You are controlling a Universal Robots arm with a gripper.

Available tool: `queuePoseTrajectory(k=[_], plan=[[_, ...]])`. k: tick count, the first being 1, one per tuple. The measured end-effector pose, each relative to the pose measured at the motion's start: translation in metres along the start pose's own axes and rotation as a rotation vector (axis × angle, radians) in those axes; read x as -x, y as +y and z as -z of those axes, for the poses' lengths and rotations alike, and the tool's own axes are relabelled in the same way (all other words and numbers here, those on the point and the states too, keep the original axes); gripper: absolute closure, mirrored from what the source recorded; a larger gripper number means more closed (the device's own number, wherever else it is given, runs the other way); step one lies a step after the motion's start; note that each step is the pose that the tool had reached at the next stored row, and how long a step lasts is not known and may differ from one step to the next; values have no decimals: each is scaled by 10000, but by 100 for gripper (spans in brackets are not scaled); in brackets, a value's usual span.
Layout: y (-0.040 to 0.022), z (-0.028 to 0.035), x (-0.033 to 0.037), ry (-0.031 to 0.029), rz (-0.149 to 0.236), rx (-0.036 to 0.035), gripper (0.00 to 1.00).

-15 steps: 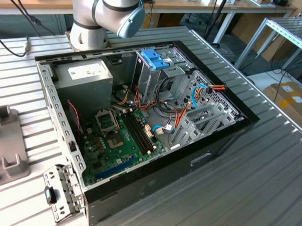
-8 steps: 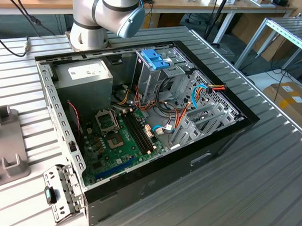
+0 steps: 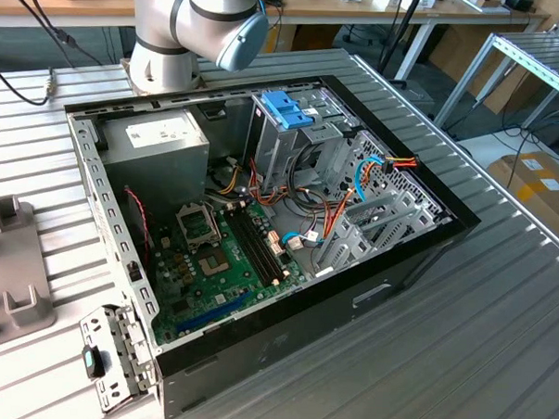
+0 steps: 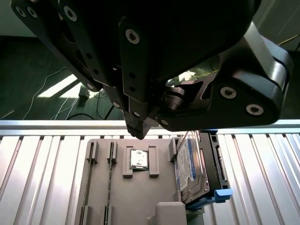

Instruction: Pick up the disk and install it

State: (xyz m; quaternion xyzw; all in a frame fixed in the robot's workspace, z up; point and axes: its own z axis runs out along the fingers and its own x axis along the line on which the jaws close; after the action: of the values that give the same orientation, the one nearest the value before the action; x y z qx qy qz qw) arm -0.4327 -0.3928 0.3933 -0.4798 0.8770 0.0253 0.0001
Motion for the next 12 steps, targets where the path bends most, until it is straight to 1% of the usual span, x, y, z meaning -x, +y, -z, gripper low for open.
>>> queuePoseTrajectory(k=[12], plan=[[0, 0, 0, 17, 391, 10, 89]])
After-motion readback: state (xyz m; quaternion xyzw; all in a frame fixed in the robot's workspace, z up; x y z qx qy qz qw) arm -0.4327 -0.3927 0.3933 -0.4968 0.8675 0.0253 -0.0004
